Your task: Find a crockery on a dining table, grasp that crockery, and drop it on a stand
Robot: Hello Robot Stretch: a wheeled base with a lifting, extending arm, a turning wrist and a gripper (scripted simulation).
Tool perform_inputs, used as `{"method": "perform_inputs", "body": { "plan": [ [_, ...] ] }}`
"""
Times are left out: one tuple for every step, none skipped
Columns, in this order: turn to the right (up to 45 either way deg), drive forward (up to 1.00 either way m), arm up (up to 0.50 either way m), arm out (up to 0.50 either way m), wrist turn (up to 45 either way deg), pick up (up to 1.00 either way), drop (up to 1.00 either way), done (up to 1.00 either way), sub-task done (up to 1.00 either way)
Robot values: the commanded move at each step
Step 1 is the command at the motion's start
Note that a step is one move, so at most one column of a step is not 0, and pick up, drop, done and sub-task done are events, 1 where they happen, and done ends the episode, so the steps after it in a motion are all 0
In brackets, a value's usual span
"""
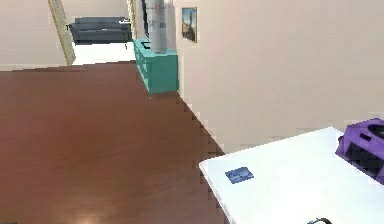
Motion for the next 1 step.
{"method": "perform_inputs", "body": {
  "plan": [
    [0.0, 0.0, 0.0, 0.0, 45.0, 0.0, 0.0, 0.0, 0.0]
  ]
}}
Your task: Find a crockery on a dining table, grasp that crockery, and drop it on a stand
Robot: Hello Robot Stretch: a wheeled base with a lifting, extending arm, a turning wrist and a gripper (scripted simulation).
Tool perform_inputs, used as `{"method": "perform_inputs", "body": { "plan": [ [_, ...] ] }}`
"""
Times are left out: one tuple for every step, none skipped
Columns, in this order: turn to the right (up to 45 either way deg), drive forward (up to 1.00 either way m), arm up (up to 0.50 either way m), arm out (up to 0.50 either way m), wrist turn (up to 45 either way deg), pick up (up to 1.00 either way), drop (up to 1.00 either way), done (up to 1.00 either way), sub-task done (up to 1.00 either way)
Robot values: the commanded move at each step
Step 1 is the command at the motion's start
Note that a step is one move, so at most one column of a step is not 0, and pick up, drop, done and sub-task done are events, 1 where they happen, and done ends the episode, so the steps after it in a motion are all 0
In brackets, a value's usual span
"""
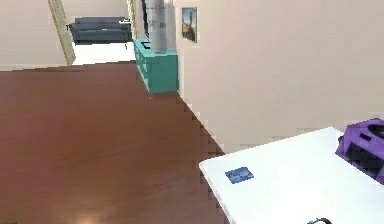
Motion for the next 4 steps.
{"method": "perform_inputs", "body": {
  "plan": [
    [0.0, 0.0, 0.0, 0.0, 45.0, 0.0, 0.0, 0.0, 0.0],
    [0.0, 0.0, 0.0, 0.0, 24.0, 0.0, 0.0, 0.0, 0.0],
    [0.0, 0.0, -0.1, 0.0, 0.0, 0.0, 0.0, 0.0, 0.0],
    [0.0, 0.0, 0.0, 0.0, 0.0, 1.0, 0.0, 0.0, 0.0]
  ]
}}
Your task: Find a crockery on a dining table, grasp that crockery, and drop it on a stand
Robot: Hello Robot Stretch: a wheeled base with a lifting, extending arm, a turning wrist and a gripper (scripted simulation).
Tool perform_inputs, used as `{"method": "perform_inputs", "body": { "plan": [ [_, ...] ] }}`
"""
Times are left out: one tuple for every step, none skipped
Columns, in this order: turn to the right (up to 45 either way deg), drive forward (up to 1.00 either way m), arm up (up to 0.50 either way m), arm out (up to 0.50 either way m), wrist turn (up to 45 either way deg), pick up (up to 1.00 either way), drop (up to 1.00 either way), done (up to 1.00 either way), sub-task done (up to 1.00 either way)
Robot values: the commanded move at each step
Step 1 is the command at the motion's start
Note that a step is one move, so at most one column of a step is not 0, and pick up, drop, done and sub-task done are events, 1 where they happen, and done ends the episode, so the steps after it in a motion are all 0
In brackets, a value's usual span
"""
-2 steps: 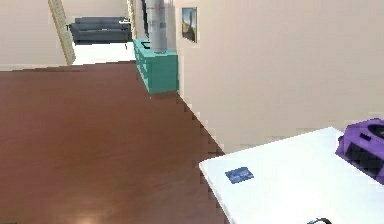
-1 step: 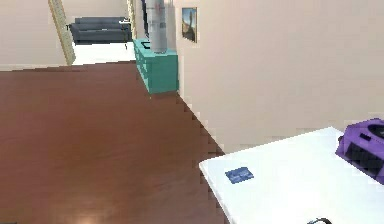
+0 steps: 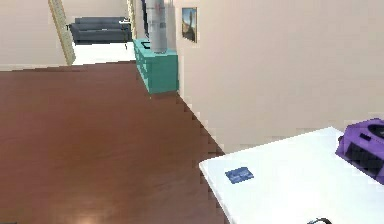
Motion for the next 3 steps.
{"method": "perform_inputs", "body": {
  "plan": [
    [0.0, 0.0, 0.1, 0.0, 0.0, 0.0, 0.0, 0.0, 0.0],
    [0.0, 0.0, 0.0, 0.0, -45.0, 0.0, 0.0, 0.0, 0.0],
    [0.0, 0.0, 0.0, 0.0, -45.0, 0.0, 0.0, 0.0, 0.0]
  ]
}}
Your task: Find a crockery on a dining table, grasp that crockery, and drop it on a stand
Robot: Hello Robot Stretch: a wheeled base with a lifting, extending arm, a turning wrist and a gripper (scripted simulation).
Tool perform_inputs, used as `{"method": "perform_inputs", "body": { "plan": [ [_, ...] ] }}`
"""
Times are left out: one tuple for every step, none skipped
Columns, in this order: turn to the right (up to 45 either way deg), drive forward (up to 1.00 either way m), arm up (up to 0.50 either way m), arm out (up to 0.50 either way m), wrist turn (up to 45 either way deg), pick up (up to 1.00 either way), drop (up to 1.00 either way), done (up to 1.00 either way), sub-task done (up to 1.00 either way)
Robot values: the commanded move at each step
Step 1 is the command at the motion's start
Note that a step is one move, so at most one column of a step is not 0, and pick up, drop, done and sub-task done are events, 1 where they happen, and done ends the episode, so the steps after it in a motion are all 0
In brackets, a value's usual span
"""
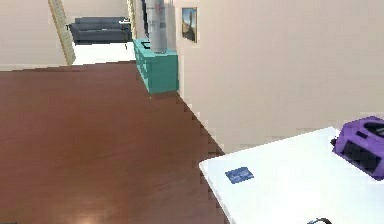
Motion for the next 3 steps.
{"method": "perform_inputs", "body": {
  "plan": [
    [0.0, 0.0, 0.0, 0.0, -18.0, 0.0, 0.0, 0.0, 0.0],
    [0.0, 0.0, 0.0, -0.36, 0.0, 0.0, 0.0, 0.0, 0.0],
    [-27.0, 0.0, 0.0, 0.0, 0.0, 0.0, 0.0, 0.0, 0.0]
  ]
}}
